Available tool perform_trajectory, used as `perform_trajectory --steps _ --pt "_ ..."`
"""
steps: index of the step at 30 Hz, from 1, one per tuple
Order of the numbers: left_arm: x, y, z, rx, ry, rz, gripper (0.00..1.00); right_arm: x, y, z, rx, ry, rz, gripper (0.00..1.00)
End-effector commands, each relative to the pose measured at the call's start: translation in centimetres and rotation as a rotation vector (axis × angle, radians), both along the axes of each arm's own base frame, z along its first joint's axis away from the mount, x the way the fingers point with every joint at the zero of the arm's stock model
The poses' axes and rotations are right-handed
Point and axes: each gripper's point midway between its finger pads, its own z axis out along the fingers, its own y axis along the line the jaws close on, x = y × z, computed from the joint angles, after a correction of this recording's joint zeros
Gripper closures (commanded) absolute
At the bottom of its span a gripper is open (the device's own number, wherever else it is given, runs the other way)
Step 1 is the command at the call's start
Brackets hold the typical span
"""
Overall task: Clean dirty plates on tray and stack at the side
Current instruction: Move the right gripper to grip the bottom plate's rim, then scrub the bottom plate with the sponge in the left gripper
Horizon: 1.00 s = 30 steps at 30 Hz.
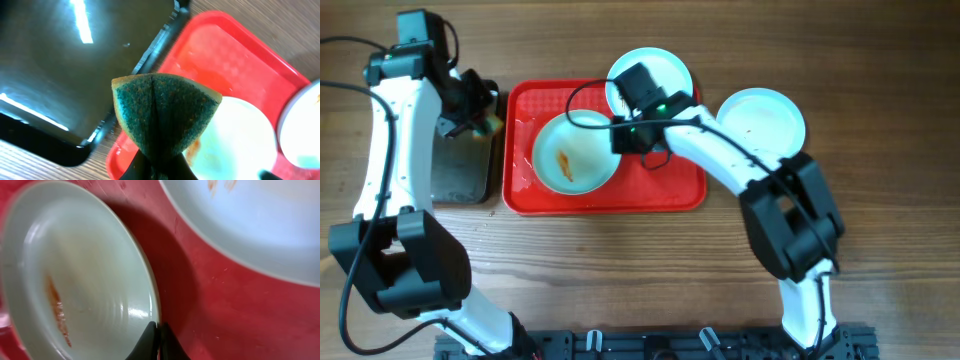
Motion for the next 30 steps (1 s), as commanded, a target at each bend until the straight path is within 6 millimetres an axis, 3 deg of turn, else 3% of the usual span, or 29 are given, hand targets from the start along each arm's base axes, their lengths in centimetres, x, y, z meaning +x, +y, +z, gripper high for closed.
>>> perform_trajectory --steps 1,2,4,7,11,17,23,30 --pt "0.0 -2.5 -0.1 -0.045 0.003 -0.082 0.96 0.4 0.2 -1.4 -0.01 0.011 -0.038 0.94" --pt "0.1 -3.3 -0.1 -0.061 0.001 -0.098 0.96 0.6 0.4 -1.3 -0.004 -0.003 -0.02 0.81" --pt "0.1 -4.6 -0.2 -0.068 0.005 -0.125 0.96 1.5 0.7 -0.8 0.021 -0.035 -0.022 0.67" --pt "0.1 -6.3 -1.2 -0.081 0.036 -0.122 0.96 2.9 1.3 -0.1 0.048 -0.1 -0.021 0.65" --pt "0.1 -7.7 -3.7 -0.086 0.102 -0.149 0.96 3.6 1.0 -0.1 0.033 -0.131 -0.034 0.73" --pt "-0.3 -9.4 -6.9 -0.087 0.19 -0.188 0.96 3.0 1.5 -2.7 0.045 -0.077 -0.02 0.95" --pt "-1.0 -10.3 -8.9 -0.086 0.256 -0.207 0.96 3.7 1.7 -2.6 0.07 -0.08 -0.074 0.96" --pt "-1.0 -10.3 -8.9 -0.087 0.257 -0.202 0.96 3.6 0.7 -3.0 0.07 -0.017 -0.22 0.96"
